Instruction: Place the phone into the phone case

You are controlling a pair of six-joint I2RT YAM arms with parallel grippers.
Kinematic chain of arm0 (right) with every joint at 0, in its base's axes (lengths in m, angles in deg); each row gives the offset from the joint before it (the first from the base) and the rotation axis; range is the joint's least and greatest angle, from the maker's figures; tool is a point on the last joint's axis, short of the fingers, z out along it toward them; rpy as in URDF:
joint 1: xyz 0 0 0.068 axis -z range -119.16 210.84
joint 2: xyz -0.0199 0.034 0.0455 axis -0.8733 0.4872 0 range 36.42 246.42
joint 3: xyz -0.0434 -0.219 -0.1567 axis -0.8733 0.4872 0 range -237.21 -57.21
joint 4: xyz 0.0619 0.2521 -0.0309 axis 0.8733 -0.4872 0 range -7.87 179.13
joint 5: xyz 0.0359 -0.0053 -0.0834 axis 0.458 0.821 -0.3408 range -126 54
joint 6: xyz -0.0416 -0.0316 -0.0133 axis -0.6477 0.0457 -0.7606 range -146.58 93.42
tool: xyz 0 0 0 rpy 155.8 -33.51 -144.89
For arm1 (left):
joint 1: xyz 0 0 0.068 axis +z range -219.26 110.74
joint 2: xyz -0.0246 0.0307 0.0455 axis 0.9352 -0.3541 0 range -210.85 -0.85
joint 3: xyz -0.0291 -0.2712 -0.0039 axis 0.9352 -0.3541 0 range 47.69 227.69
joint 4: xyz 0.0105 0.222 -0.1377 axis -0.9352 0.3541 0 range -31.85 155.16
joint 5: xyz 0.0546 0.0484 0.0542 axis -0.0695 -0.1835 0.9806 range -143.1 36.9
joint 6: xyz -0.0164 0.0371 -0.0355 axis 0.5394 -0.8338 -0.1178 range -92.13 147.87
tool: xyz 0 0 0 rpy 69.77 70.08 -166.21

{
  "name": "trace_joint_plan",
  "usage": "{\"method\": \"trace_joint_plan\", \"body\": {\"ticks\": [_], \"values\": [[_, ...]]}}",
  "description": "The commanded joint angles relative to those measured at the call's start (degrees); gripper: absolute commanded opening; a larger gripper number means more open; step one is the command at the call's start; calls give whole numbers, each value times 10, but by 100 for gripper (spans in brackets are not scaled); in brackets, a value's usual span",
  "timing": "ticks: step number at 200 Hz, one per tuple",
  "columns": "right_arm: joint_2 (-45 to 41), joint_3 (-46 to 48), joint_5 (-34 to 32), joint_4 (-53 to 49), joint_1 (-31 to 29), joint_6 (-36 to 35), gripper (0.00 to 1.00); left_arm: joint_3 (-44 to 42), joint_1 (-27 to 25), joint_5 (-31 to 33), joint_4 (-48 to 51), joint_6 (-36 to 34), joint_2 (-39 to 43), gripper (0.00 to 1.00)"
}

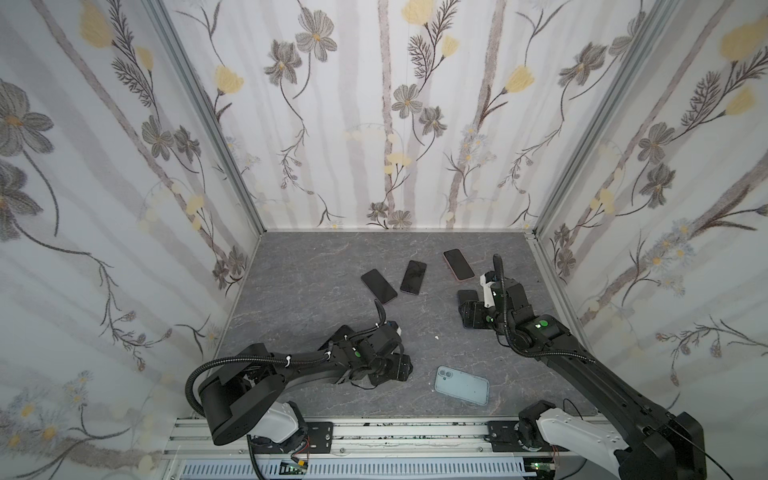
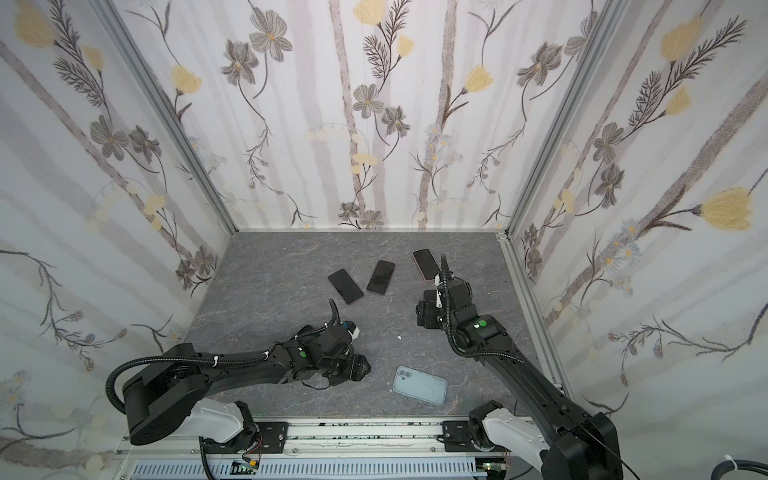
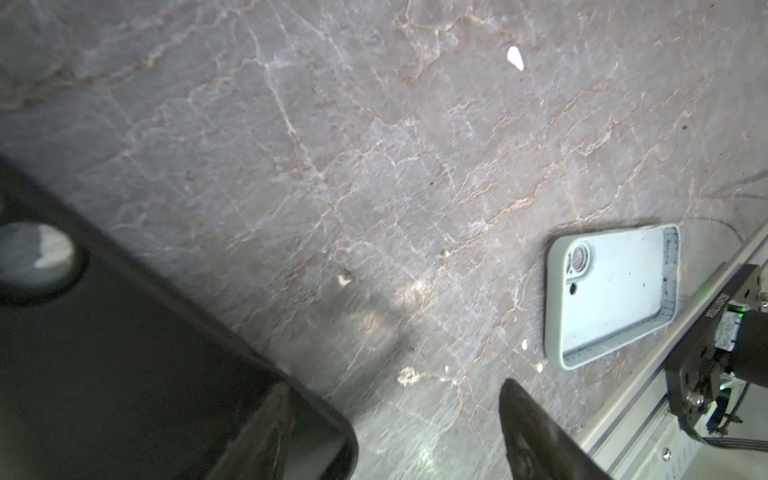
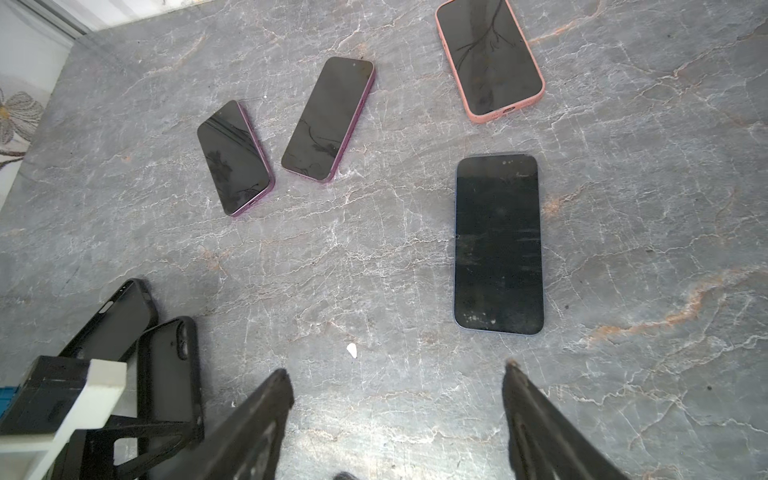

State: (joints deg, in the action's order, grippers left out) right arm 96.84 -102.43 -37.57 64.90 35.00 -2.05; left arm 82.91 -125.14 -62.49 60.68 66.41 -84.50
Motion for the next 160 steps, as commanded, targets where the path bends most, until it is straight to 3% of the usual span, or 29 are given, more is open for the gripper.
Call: {"method": "trace_joint_plan", "body": {"ticks": [1,47,74,120,160], "values": [[3,-6,-16,3,0,-3,79,8,1,35,8,42,-18,80],[4,-12,-26,-7,13,-4,79,31,7,89,-14,83,-30,81],[-1,-12,-27,-10,21,-5,79,37,19,87,-34,100,-27,81],[-5,-12,-25,-20,27,-14,79,89,21,84,123,-17,4,81],[14,-20,-6,-21,29,-16,78,57,-2,68,222,-78,67,80]]}}
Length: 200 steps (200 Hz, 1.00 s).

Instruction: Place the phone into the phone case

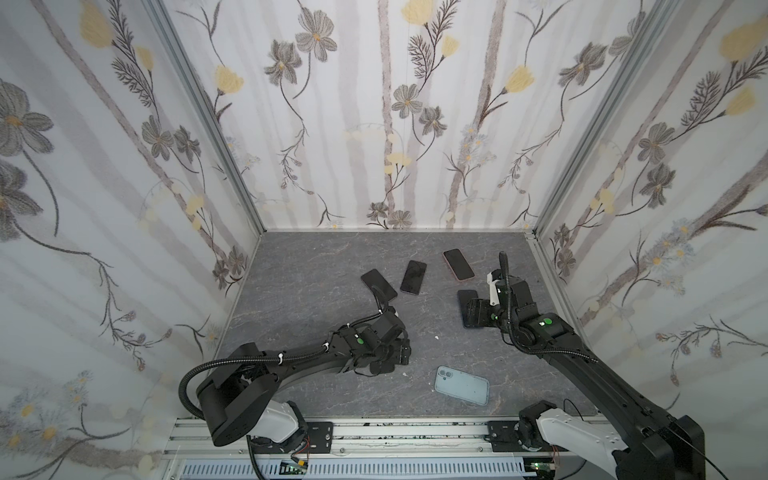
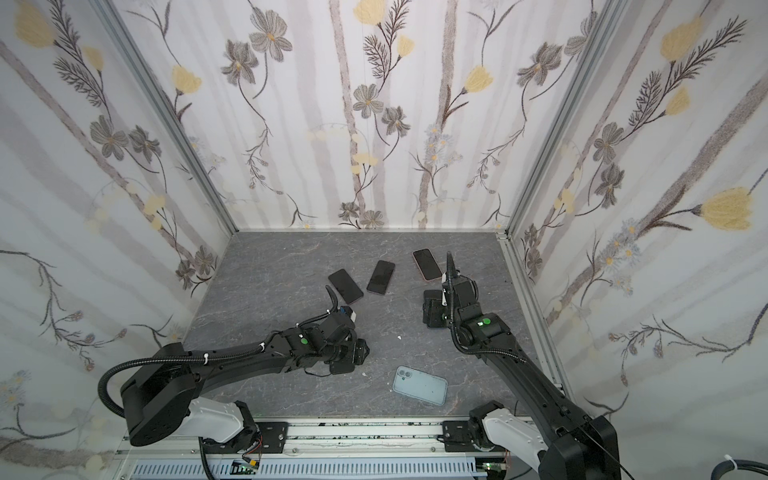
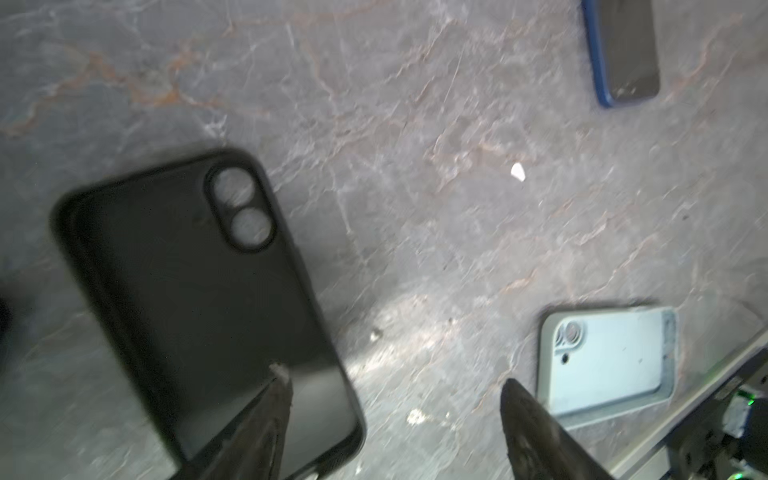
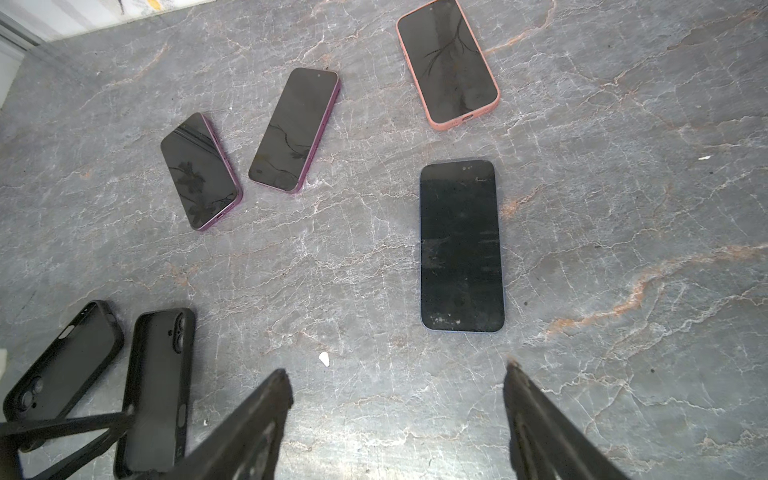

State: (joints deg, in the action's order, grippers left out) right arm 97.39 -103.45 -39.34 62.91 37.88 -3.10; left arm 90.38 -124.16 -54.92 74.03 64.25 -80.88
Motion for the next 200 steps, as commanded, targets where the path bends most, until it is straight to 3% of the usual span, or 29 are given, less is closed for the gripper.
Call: {"method": "trace_joint_plan", "body": {"ticks": [1,50,81,108,127,185,200], "values": [[9,-10,13,-1,-1,-6,78,-19,-12,-9,89,-59,32,79],[22,-10,32,5,-1,-7,76,-33,-39,34,83,-139,41,74],[32,-24,33,-7,-1,-15,75,-36,-44,-17,45,-174,33,71],[31,-31,30,-10,-1,-20,75,-23,-45,-2,60,-171,11,67],[29,-25,31,-6,-2,-21,75,-18,-46,-1,73,-163,-4,57],[24,-19,34,-10,-2,-25,74,-4,-73,52,106,-140,-40,56],[21,-18,34,-8,-2,-25,75,-3,-77,50,107,-138,-56,52]]}}
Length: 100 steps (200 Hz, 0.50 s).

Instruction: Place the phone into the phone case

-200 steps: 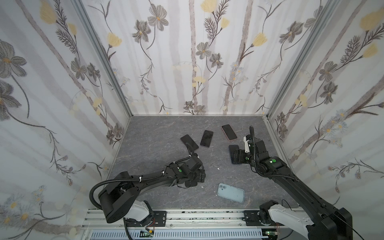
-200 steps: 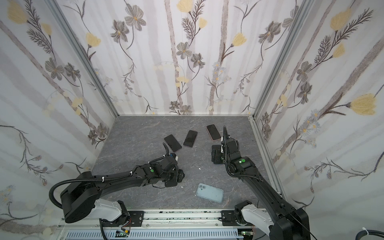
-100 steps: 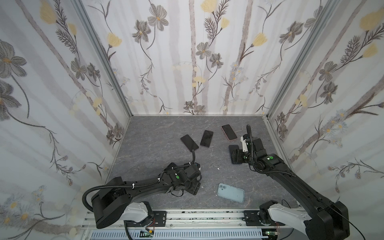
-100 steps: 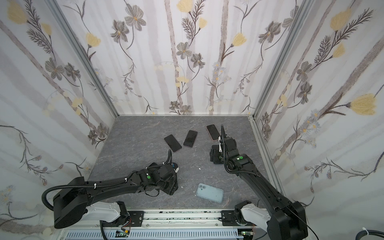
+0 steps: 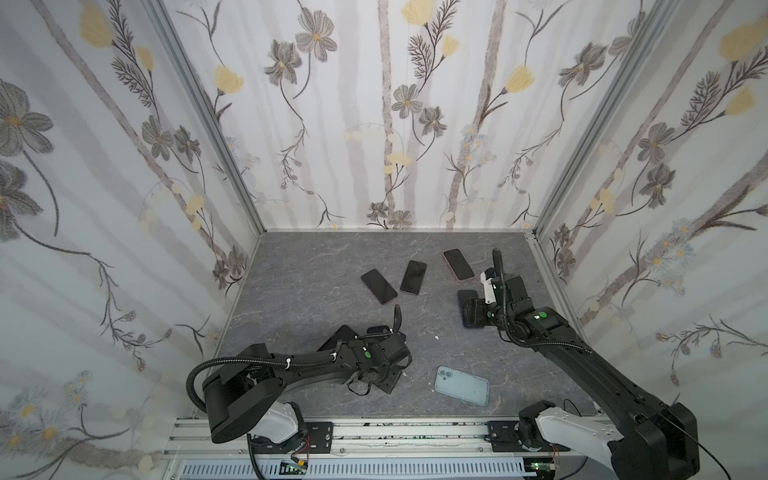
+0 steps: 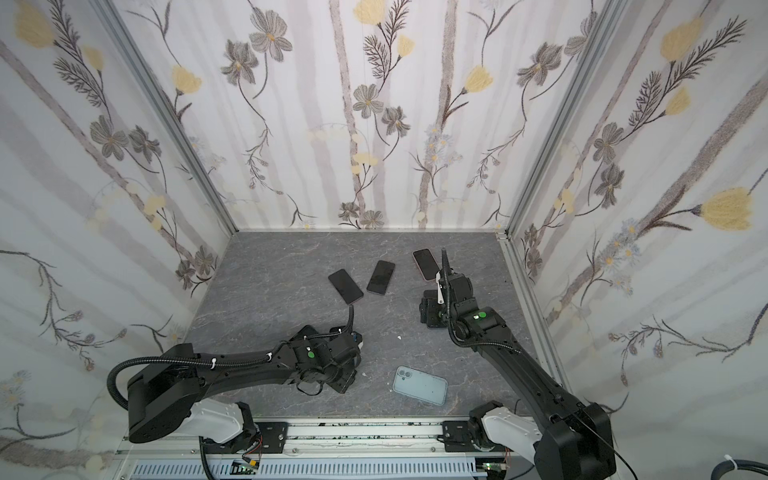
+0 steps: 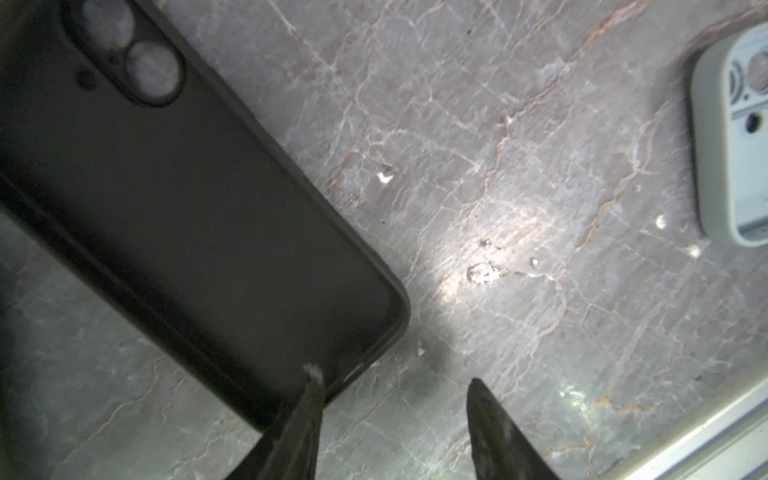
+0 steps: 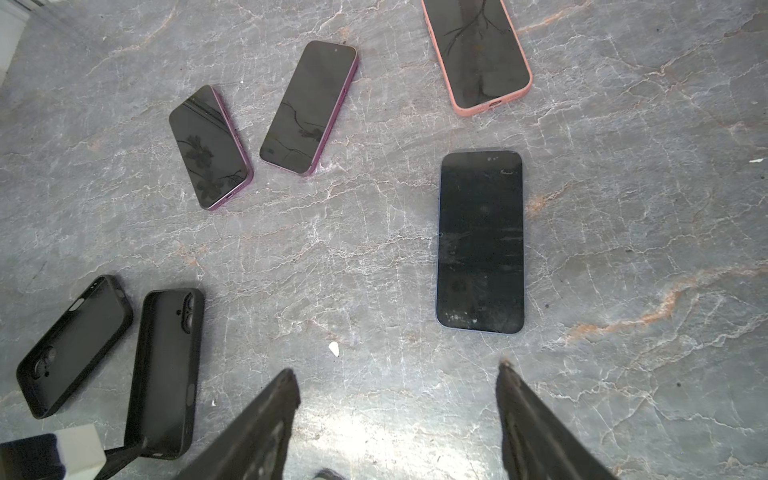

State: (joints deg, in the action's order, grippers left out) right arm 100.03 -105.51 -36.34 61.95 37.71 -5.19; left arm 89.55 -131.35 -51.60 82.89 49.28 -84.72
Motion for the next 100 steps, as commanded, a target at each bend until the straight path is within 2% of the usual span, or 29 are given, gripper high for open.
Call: {"method": "trace_joint_plan", "body": {"ticks": [1,100], "values": [[-6,3,4,2,-1,-4,74,6,-5,17,19,11,-18,52],[-13,0,8,-1,0,-6,73,33,-15,27,37,6,-39,35]]}}
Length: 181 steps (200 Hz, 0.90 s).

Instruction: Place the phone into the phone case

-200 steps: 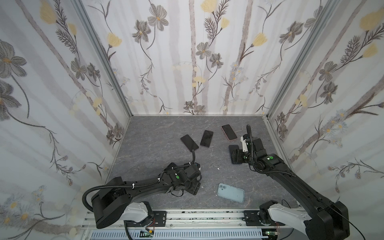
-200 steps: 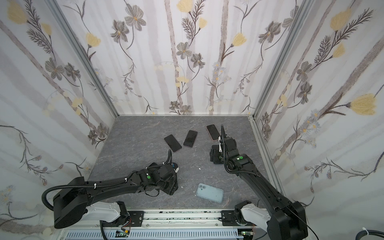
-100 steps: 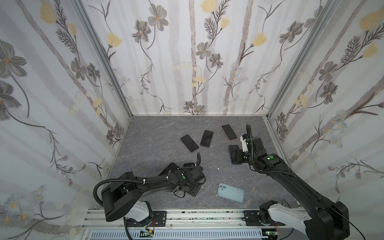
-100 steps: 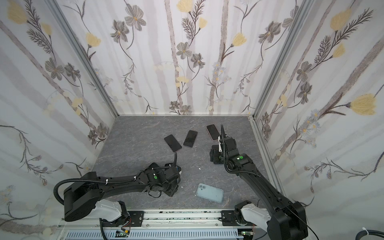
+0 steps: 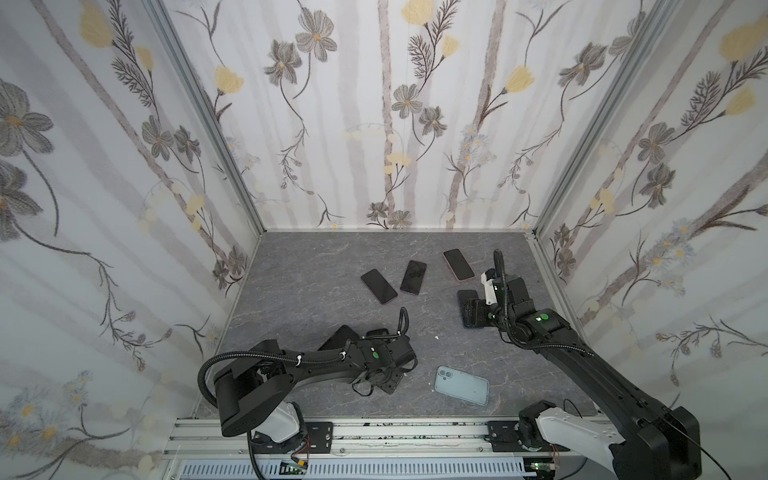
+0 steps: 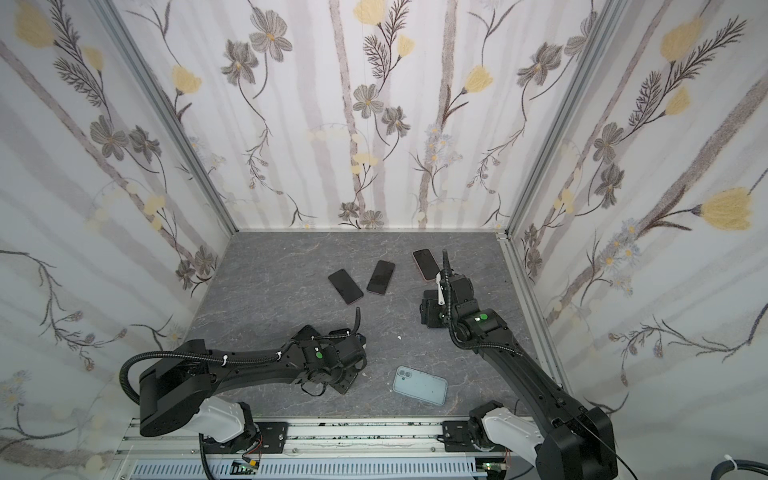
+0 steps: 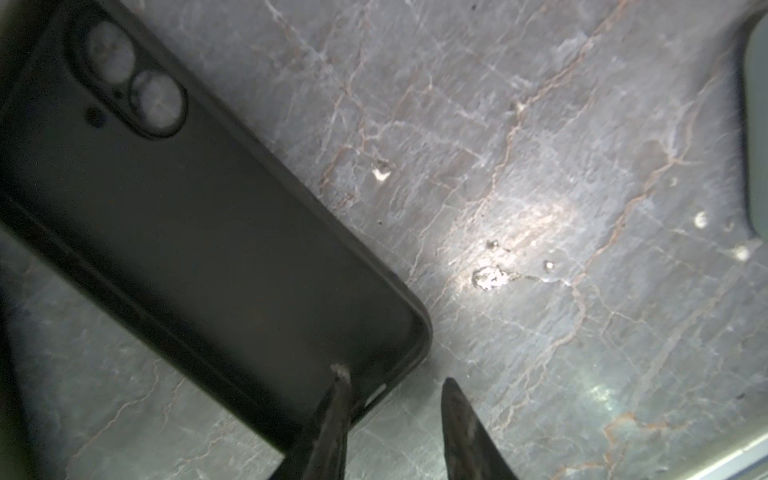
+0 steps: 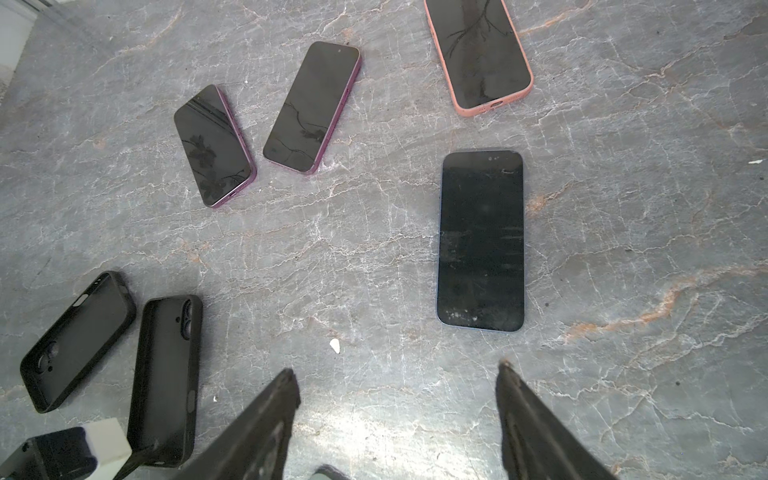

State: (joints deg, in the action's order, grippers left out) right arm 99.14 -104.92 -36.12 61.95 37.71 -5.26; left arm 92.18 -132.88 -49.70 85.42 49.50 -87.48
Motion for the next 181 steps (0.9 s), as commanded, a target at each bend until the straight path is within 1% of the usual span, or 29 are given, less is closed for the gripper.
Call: {"method": "trace_joint_plan", "body": {"ticks": [1,14,59,80,92,130,165,173,181], "values": [[-4,-5,5,-2,-1,-4,73,7,0,8,13,3,-12,35],[-11,-5,6,-5,-1,-4,73,9,1,4,14,3,-22,32],[-47,38,7,21,0,-1,73,7,1,-9,13,9,-29,29],[-45,38,7,19,0,-5,73,16,1,-7,17,4,-40,28],[-43,37,7,18,-1,-4,73,21,0,-5,17,1,-48,24],[-44,40,13,26,0,-2,73,38,2,-7,15,4,-69,20],[-44,41,19,32,0,2,73,60,6,-22,-4,18,-88,16],[-44,41,19,35,-1,3,73,65,9,-27,-12,23,-94,14],[-44,41,20,38,0,4,73,74,12,-34,-20,29,-102,13]]}}
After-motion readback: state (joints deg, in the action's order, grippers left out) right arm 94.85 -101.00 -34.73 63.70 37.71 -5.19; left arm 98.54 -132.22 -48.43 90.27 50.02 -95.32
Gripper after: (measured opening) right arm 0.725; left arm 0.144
